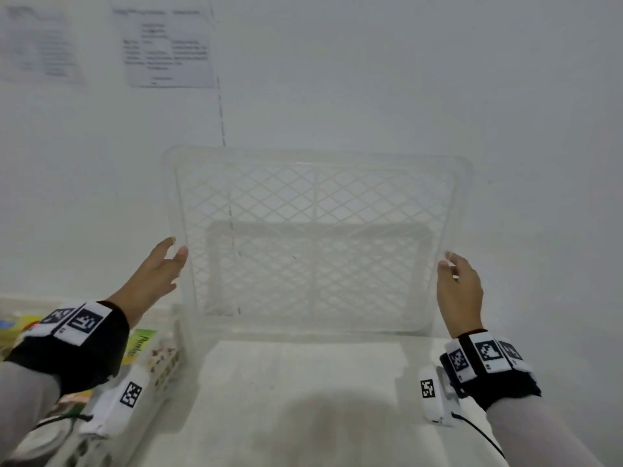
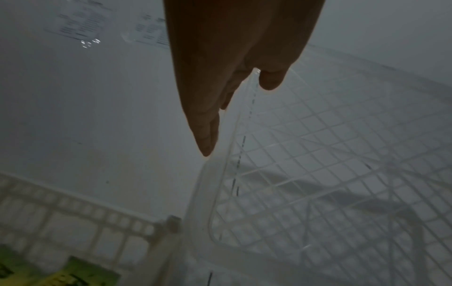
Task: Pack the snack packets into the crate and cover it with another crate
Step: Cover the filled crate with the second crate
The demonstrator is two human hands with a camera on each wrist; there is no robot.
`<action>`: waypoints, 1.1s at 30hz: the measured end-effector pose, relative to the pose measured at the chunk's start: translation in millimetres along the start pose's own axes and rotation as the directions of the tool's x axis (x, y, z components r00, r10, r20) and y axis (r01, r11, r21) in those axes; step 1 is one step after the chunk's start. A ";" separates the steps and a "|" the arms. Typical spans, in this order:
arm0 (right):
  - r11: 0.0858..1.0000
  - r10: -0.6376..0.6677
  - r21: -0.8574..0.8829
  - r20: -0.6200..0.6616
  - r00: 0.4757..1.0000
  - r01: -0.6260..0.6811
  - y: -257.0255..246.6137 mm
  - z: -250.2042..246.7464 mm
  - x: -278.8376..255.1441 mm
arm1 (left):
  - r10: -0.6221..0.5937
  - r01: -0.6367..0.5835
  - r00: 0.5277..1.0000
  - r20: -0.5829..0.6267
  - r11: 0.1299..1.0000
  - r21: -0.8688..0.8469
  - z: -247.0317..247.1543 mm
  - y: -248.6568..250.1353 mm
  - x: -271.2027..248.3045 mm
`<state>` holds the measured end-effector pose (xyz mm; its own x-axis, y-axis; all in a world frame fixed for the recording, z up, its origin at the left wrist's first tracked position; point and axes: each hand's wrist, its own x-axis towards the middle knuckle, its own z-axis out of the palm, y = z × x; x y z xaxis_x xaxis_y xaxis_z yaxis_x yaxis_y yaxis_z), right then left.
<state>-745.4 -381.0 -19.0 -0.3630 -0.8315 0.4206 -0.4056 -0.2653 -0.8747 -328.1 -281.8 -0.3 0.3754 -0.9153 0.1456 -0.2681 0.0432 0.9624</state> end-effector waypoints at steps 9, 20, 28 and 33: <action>0.967 0.033 0.253 0.004 0.999 -0.033 -79.8 34.4 -78.9 | -0.022 0.054 0.989 0.144 0.973 -0.224 -136.6 13.1 -21.4; 0.888 0.134 0.412 0.195 0.972 -0.205 -167.4 79.4 -139.2 | -0.013 0.052 0.995 0.101 0.919 -0.392 -255.1 0.1 -14.8; 0.776 0.169 0.517 0.381 0.909 -0.361 -179.7 126.6 -154.4 | -0.087 0.131 0.989 0.116 0.875 -0.466 -322.5 -26.6 15.0; 0.747 0.175 0.519 0.450 0.876 -0.416 -184.8 158.5 -169.6 | -0.124 0.188 0.976 0.180 0.898 -0.398 -368.9 -54.7 24.8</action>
<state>-476.0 -268.3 33.1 -0.0111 -0.9942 0.1071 0.2828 -0.1059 -0.9533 23.1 -159.1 35.2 0.2395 -0.9707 -0.0184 0.1829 0.0265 0.9828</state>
